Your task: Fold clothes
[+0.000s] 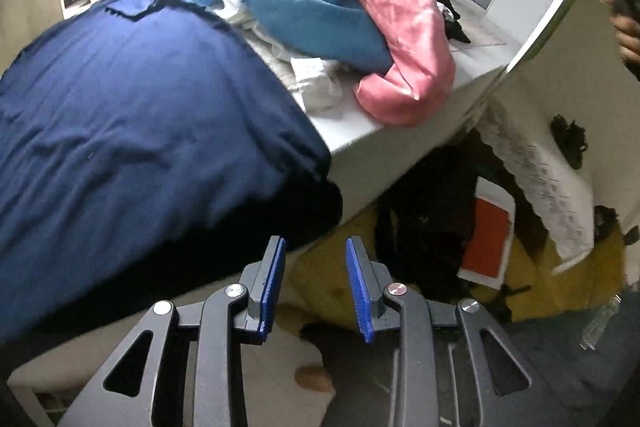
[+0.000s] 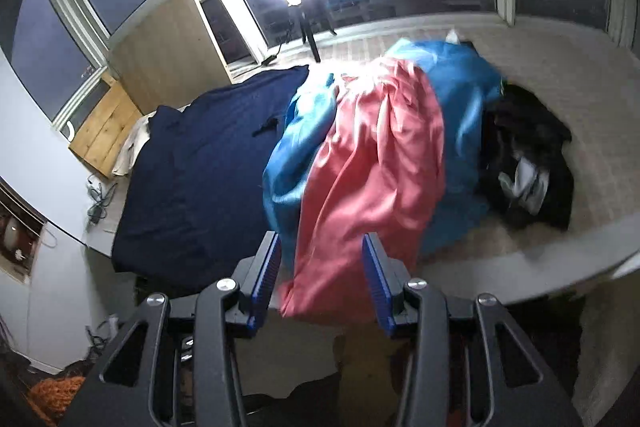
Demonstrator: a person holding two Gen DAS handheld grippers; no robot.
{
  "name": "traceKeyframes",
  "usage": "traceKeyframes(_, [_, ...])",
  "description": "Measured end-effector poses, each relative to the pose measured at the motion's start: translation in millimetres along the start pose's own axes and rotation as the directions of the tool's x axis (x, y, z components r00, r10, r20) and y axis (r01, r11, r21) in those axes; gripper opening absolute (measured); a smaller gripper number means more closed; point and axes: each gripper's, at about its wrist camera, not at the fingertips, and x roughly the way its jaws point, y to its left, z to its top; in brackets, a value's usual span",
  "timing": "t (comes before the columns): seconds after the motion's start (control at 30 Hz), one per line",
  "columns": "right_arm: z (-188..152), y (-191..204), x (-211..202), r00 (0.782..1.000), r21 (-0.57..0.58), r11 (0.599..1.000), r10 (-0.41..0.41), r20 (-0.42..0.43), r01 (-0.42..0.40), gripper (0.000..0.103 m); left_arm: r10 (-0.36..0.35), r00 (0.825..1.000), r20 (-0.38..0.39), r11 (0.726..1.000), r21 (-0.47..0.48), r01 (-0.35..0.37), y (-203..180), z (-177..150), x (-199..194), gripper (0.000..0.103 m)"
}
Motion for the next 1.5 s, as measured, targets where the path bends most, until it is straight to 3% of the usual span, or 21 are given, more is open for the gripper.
traceKeyframes(0.17, [-56.7, 38.3, 98.9, 0.966, -0.042, 0.986, 0.148, -0.214, -0.161, 0.041, 0.037, 0.999, -0.011, 0.998, 0.047, -0.037, -16.5, -3.1, 20.9, 0.030])
traceKeyframes(0.27, [-98.4, 64.1, 159.5, 0.970, -0.203, 0.973, 0.057, -0.235, -0.107, 0.041, 0.067, 0.998, -0.009, 0.998, 0.016, -0.067, -6.4, -13.6, 5.2, 0.030])
traceKeyframes(0.37, [-118.7, 57.9, 206.3, 0.951, -0.104, 0.981, 0.132, -0.278, -0.166, 0.041, 0.118, 0.993, -0.003, 0.993, -0.019, -0.118, 7.7, -22.4, -13.0, 0.030])
traceKeyframes(0.47, [-125.2, 41.5, 234.1, 0.950, 0.023, 0.986, 0.166, -0.266, -0.166, 0.042, 0.159, 0.987, -0.012, 0.987, -0.034, -0.159, 16.3, -30.6, -24.8, 0.030])
traceKeyframes(0.57, [-129.3, 35.1, 250.8, 0.930, 0.115, 0.963, 0.265, -0.255, -0.243, 0.041, 0.167, 0.986, -0.032, 0.985, -0.031, -0.168, 18.5, -38.3, -27.9, 0.030])
traceKeyframes(0.6, [-130.7, 34.8, 253.1, 0.919, 0.129, 0.952, 0.302, -0.253, -0.278, 0.033, 0.168, 0.985, -0.037, 0.985, -0.027, -0.169, 18.3, -39.6, -27.0, 0.030])
traceKeyframes(0.67, [-134.2, 34.6, 251.6, 0.896, 0.152, 0.928, 0.368, -0.249, -0.339, 0.004, 0.161, 0.986, -0.046, 0.986, -0.022, -0.162, 17.7, -39.4, -23.4, 0.030])
traceKeyframes(1.0, [-162.7, 16.9, 200.5, 0.831, 0.374, 0.817, 0.528, -0.176, -0.440, 0.004, 0.113, 0.992, -0.059, 0.993, 0.031, -0.112, 15.9, -27.3, -13.7, 0.030])
traceKeyframes(1.1, [-172.3, 4.9, 202.9, 0.830, 0.419, 0.811, 0.521, -0.199, -0.409, 0.004, 0.113, 0.992, -0.061, 0.992, 0.059, -0.109, 12.0, -22.1, -9.6, 0.032])
traceKeyframes(1.13, [-176.4, -4.1, 204.1, 0.841, 0.431, 0.820, 0.497, -0.213, -0.376, 0.004, 0.115, 0.991, -0.063, 0.992, 0.068, -0.110, 10.7, -20.5, -8.3, 0.032])
traceKeyframes(1.17, [-180.4, -13.8, 204.2, 0.859, 0.437, 0.836, 0.459, -0.228, -0.332, 0.005, 0.111, 0.992, -0.064, 0.992, 0.075, -0.106, 10.6, -19.3, -8.6, 0.032])
traceKeyframes(1.2, [-180.0, -18.0, 201.4, 0.891, 0.391, 0.877, 0.388, -0.234, -0.279, 0.007, 0.108, 0.992, -0.066, 0.992, 0.077, -0.102, 10.4, -18.4, -8.3, 0.032])
traceKeyframes(1.27, [-173.5, -6.9, 195.4, 0.935, 0.220, 0.943, 0.293, -0.202, -0.248, 0.007, 0.101, 0.992, -0.071, 0.992, 0.080, -0.096, 10.3, -16.7, -7.5, 0.032])
traceKeyframes(1.3, [-169.5, 1.5, 196.7, 0.936, 0.159, 0.953, 0.289, -0.200, -0.260, 0.012, 0.100, 0.992, -0.077, 0.992, 0.081, -0.094, 10.4, -16.6, -6.7, 0.032])
traceKeyframes(1.37, [-166.7, 1.2, 205.3, 0.923, 0.190, 0.936, 0.331, -0.196, -0.295, 0.023, 0.108, 0.990, -0.089, 0.991, 0.092, -0.100, 10.6, -16.6, -5.4, 0.032])
traceKeyframes(1.5, [-163.1, -6.2, 223.8, 0.889, 0.303, 0.881, 0.425, -0.172, -0.362, 0.024, 0.117, 0.987, -0.106, 0.988, 0.110, -0.106, 10.3, -16.8, -5.3, 0.032])
